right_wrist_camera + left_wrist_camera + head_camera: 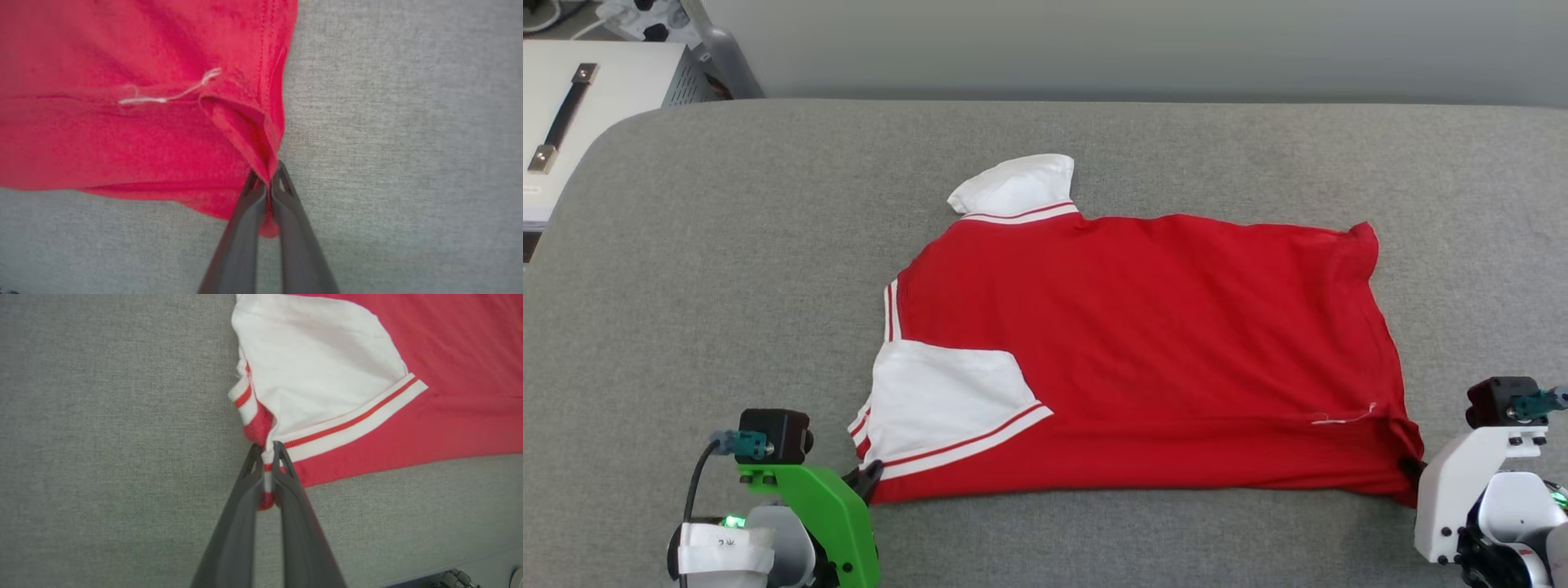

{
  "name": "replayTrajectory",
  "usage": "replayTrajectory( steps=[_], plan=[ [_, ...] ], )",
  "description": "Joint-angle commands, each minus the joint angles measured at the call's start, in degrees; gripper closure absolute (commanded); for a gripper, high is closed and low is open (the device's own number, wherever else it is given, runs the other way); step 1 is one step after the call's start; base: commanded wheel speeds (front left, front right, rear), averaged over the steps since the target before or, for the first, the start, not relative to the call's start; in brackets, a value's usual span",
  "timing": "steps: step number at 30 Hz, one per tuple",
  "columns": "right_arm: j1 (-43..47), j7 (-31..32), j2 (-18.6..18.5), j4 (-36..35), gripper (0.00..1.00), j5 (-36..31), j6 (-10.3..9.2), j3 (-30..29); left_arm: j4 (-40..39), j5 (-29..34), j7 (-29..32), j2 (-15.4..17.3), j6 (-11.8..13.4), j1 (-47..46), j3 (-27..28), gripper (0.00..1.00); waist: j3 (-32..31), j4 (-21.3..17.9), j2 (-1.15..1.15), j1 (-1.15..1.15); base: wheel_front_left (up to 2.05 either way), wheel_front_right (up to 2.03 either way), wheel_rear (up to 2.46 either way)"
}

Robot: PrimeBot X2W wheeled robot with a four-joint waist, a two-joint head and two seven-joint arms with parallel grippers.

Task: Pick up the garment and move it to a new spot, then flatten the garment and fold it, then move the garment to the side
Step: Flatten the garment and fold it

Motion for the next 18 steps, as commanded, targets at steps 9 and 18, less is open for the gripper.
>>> replayTrajectory(
  steps=[9,18],
  plan=[
    [7.0,3.6,0.0,-5.5,1.00,-0.9,-0.11,-4.4,1.1,-0.4,1.0,-1.6,-1.0,1.9,-2.6,1.00,-4.5,-0.9,0.00,0.00,0.00,0.00,0.00],
    [13.1,6.2,1.8,-9.7,1.00,-1.0,-0.11,-6.9,2.1,-1.1,2.0,-2.1,-0.7,5.0,-4.6,1.00,-6.1,-1.2,0.00,0.00,0.00,0.00,0.00]
  ],
)
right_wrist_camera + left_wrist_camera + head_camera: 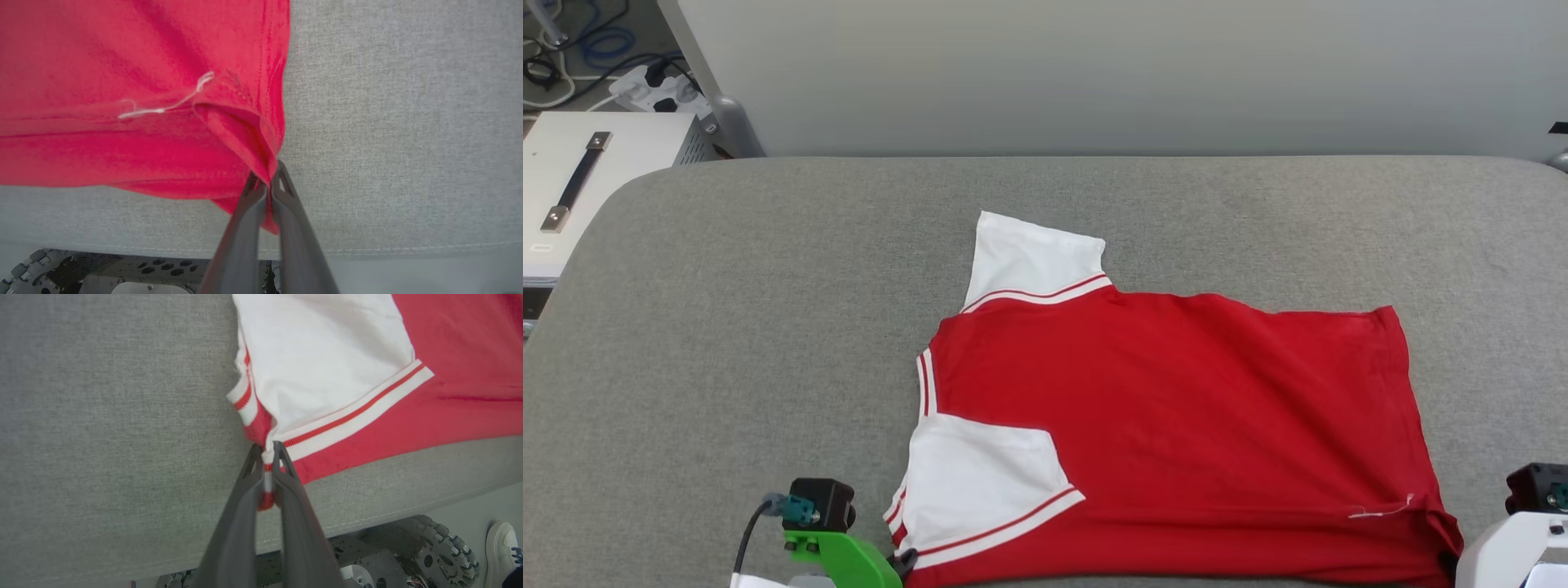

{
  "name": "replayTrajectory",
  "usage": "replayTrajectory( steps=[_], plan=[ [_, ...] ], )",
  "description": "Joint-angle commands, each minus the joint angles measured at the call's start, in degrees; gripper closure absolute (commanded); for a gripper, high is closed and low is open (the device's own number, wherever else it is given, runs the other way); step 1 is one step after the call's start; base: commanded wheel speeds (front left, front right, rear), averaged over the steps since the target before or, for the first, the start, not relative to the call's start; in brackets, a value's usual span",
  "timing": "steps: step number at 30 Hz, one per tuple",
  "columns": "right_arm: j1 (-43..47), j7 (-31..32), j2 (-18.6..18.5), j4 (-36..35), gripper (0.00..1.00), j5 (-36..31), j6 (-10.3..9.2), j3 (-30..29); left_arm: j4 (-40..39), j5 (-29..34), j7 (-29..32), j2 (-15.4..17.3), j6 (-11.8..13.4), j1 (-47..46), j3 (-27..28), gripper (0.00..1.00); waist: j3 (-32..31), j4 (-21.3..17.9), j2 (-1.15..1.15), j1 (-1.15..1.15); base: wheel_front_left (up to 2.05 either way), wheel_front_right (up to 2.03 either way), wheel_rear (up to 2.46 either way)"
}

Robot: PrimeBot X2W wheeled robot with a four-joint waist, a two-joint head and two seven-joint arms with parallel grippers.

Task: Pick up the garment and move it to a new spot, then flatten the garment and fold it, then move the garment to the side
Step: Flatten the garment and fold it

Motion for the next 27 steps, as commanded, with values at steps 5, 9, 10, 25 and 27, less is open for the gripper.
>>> replayTrajectory(
  steps=[5,9,10,25,27],
  plan=[
    [1.7,-0.4,-0.1,-0.5,1.00,-0.4,-0.10,-0.7,0.8,-0.4,0.5,-0.3,0.2,1.5,-0.7,1.00,-0.1,-0.3,0.00,0.00,0.00,0.00,0.00],
    [0.9,-1.4,-0.3,0.7,1.00,-0.3,-0.10,-0.2,2.1,-0.1,0.7,-0.5,0.0,1.3,-1.1,1.00,0.6,-0.5,0.00,0.00,0.00,0.00,0.00],
    [0.7,-1.7,-0.4,1.1,1.00,-0.2,-0.10,0.1,2.4,-0.1,0.6,-0.7,-0.1,1.1,-1.1,1.00,0.8,-0.5,0.00,0.00,0.00,0.00,0.00],
    [-3.0,-8.1,-1.5,9.2,0.00,2.5,-0.10,3.6,6.8,0.6,0.4,-2.4,-1.0,-1.2,-1.8,0.00,2.4,-0.4,0.00,0.00,0.00,0.00,0.00],
    [-3.1,-9.1,-2.1,10.1,0.00,2.9,-0.10,4.2,7.0,0.7,-0.2,-2.5,-1.1,-1.3,-1.6,0.00,2.0,-0.3,0.00,0.00,0.00,0.00,0.00]
  ],
)
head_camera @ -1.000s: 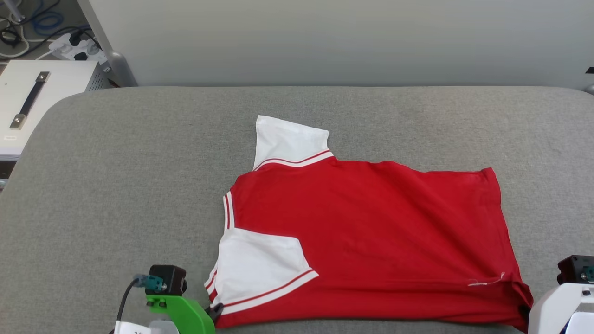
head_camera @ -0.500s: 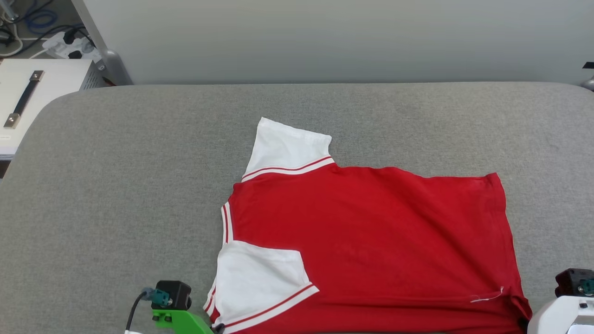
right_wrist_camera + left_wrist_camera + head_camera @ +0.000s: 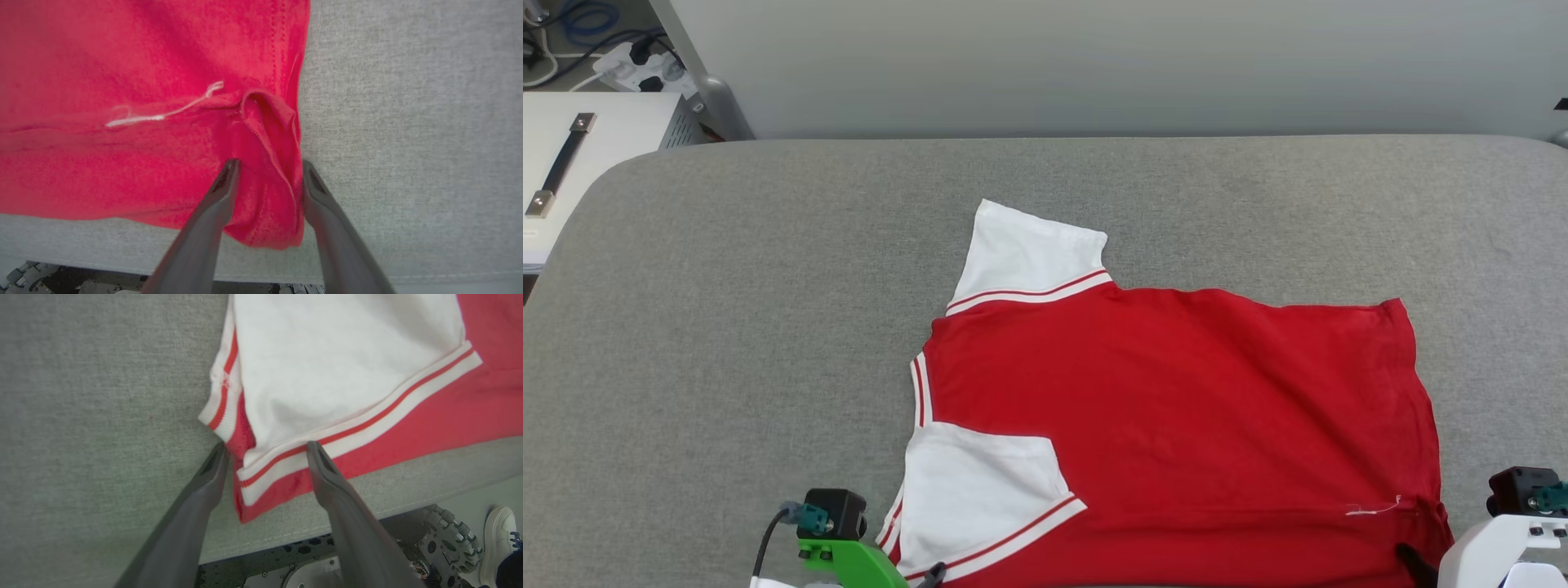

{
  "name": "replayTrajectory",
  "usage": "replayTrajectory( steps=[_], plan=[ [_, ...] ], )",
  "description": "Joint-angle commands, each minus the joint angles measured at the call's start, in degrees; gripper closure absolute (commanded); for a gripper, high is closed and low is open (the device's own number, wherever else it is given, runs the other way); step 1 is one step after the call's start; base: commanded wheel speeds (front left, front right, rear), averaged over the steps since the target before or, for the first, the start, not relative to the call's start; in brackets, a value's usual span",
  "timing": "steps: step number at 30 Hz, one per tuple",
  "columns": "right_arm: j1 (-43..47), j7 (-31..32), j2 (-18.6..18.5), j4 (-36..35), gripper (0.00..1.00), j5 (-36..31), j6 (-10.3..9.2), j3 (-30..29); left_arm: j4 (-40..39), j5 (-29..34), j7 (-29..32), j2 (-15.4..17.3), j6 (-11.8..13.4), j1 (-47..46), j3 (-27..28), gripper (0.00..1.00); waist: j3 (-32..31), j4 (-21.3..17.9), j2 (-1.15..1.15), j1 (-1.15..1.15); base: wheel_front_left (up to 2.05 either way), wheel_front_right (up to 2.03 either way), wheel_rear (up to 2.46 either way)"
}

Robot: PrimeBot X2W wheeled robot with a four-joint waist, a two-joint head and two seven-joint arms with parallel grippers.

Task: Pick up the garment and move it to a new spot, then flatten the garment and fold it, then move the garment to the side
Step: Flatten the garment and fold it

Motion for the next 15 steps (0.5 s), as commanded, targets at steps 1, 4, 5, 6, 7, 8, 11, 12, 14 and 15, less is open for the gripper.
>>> replayTrajectory(
  steps=[1,4,5,6,7,8,11,12,14,15],
  plan=[
    [-0.6,-0.7,-0.2,0.8,0.00,0.7,-0.05,0.5,1.1,0.4,-0.5,0.0,0.2,-0.6,0.2,0.00,-0.6,0.1,0.00,0.00,0.00,0.00,0.00],
    [-0.9,-2.4,-0.8,0.5,0.00,1.8,-0.05,0.6,1.1,0.8,-2.0,-0.2,0.0,-0.9,0.7,0.00,-1.6,0.2,0.00,0.00,0.00,0.00,0.00],
    [-1.1,-3.5,-1.2,-0.1,0.00,2.3,-0.05,0.7,0.8,1.1,-3.2,-0.3,-0.1,-1.1,1.1,0.00,-2.1,0.3,0.00,0.00,0.00,0.00,0.00],
    [-1.2,-4.2,-1.3,-0.6,0.00,2.5,-0.05,0.7,0.6,1.4,-4.0,-0.3,-0.1,-1.3,1.3,0.00,-2.3,0.3,0.00,0.00,0.00,0.00,0.00],
    [-1.5,-5.7,-1.6,-1.8,0.00,3.0,-0.05,0.7,0.2,1.6,-5.7,-0.6,-0.1,-1.4,2.1,0.00,-2.7,0.3,0.00,0.00,0.00,0.00,0.00],
    [-1.7,-6.9,-1.7,-2.6,0.00,3.3,-0.05,0.5,-0.1,1.6,-7.0,-0.8,-0.2,-1.6,2.7,0.00,-3.0,0.3,0.00,0.00,0.00,0.00,0.00],
    [-2.3,-11.7,-2.7,-5.4,0.00,3.0,-0.05,0.6,-0.8,2.9,-12.0,-1.1,-0.9,-2.1,4.3,0.00,-3.7,0.2,0.00,0.00,0.00,0.00,0.00],
    [-2.5,-12.8,-2.7,-6.0,0.00,3.0,-0.05,0.7,-0.8,3.3,-13.2,-1.1,-1.0,-2.3,4.7,0.00,-3.7,0.1,0.00,0.00,0.00,0.00,0.00],
    [-3.0,-16.4,-2.7,-8.0,0.00,2.9,-0.05,1.0,-1.1,5.2,-17.6,-1.2,-2.3,-2.9,5.3,0.00,-4.1,0.0,0.00,0.00,0.00,0.00,0.00],
    [-3.3,-18.4,-2.5,-8.9,0.00,2.8,-0.05,1.1,-1.4,6.0,-19.7,-1.3,-3.1,-3.2,5.3,0.00,-4.2,-0.1,0.00,0.00,0.00,0.00,0.00]
  ],
)
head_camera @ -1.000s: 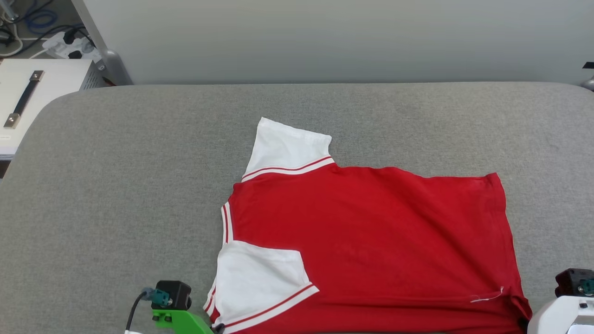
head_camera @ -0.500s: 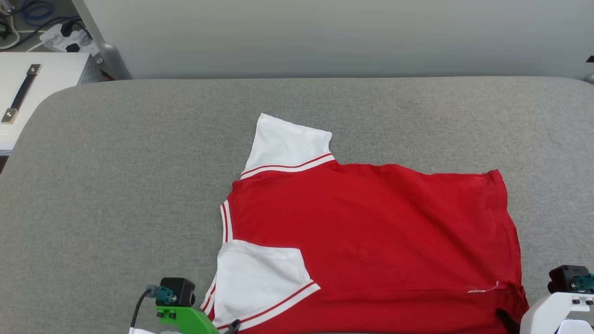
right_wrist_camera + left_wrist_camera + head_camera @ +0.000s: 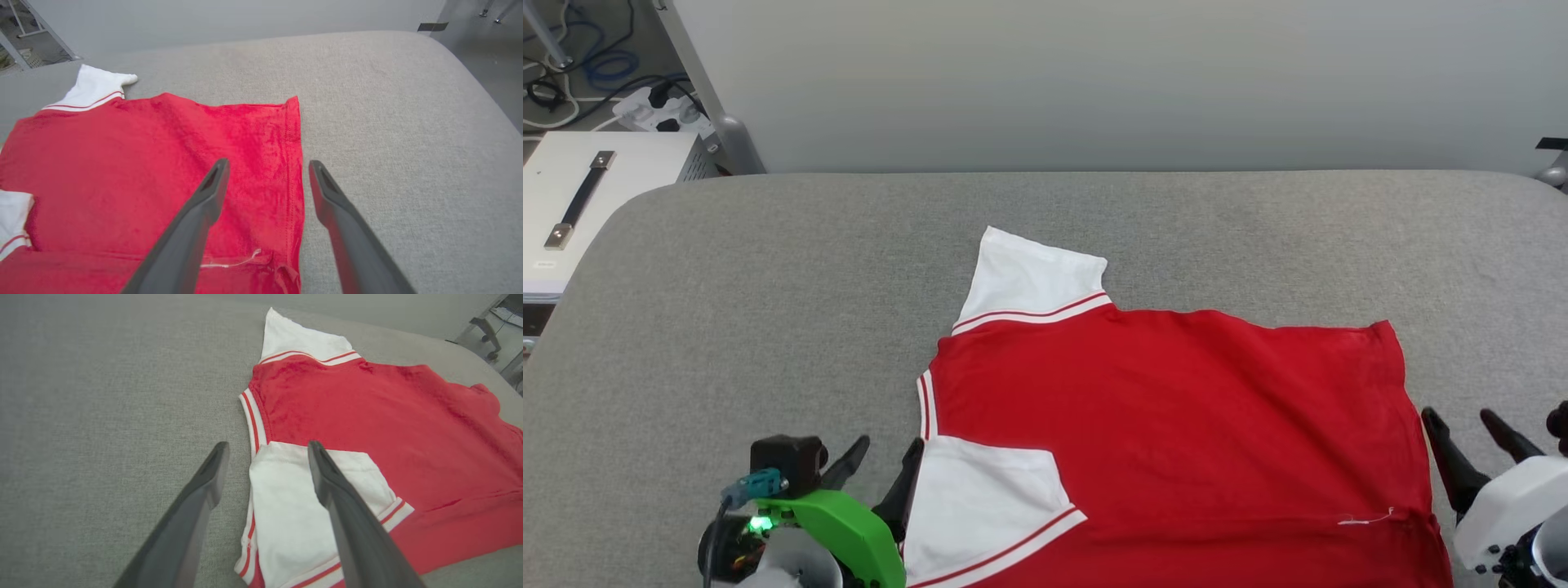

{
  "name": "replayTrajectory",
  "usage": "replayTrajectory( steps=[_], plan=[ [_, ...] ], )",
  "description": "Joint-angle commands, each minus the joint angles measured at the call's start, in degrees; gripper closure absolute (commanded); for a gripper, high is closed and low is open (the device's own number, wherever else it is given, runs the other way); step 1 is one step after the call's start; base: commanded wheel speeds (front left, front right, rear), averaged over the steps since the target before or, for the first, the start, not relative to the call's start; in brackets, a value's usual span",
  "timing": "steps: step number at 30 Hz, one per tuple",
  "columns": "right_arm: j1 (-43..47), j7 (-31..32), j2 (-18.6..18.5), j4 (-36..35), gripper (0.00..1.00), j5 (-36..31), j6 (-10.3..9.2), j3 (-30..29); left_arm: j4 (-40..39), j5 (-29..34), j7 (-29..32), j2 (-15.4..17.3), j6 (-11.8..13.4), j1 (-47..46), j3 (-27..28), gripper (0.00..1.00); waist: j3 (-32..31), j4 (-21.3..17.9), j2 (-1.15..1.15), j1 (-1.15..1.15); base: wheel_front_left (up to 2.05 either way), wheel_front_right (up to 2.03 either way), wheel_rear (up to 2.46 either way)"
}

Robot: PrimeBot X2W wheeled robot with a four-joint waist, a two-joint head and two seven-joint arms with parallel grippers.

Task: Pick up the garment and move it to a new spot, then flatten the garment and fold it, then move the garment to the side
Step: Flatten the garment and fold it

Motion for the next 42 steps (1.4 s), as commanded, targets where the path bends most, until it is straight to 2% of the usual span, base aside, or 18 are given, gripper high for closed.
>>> replayTrajectory(
  steps=[1,3,8,13,17,22,28,36,42],
  plan=[
    [-1.0,-2.3,0.4,-1.0,0.00,0.0,-0.05,0.2,-0.4,1.5,-2.2,-0.5,-0.9,-1.1,0.3,0.00,-0.2,-0.2,0.00,0.00,0.00,0.00,0.00],
    [-1.1,-7.8,1.4,-2.2,0.00,0.6,-0.05,0.4,-0.8,4.1,-6.6,-1.1,-2.4,-1.8,0.8,0.00,-0.2,-0.3,0.00,0.00,0.00,0.00,0.00],
    [-0.6,-15.8,2.5,-3.1,0.00,-0.3,-0.05,1.7,-2.6,9.1,-8.7,-3.7,-3.8,-1.7,4.5,0.00,0.1,-0.4,0.00,0.00,0.00,0.00,0.00],
    [0.4,-22.4,3.9,-3.8,0.00,-1.4,-0.05,3.4,-7.2,19.3,-8.8,-9.3,-6.7,2.1,14.2,0.00,0.6,-0.6,0.00,0.00,0.00,0.00,0.00],
    [0.8,-26.2,4.4,-3.2,0.00,-2.8,-0.05,4.5,-9.7,26.6,-8.8,-14.4,-10.5,6.2,21.6,0.00,0.8,-0.9,0.00,0.00,0.00,0.00,0.00],
    [1.3,-29.7,5.8,-1.9,0.00,-4.5,-0.05,4.3,-8.2,32.6,-8.8,-20.8,-15.1,10.0,28.5,0.00,1.0,-0.9,0.00,0.00,0.00,0.00,0.00],
    [1.5,-31.3,7.4,-1.2,0.00,-5.6,-0.05,4.9,-7.8,37.7,-8.8,-26.1,-18.4,11.9,33.9,0.00,1.4,-1.2,0.00,0.00,0.00,0.00,0.00],
    [0.3,-32.1,7.8,-0.3,0.00,-5.9,-0.05,5.4,-4.5,38.5,-8.8,-27.7,-19.5,10.2,34.0,0.00,3.1,-2.0,0.00,0.00,0.00,0.00,0.00],
    [-0.8,-31.7,7.1,0.1,0.00,-5.9,-0.05,5.9,3.2,36.1,-8.8,-22.9,-19.6,3.7,28.2,0.00,6.0,-3.3,0.00,0.00,0.00,0.00,0.00]
  ],
)
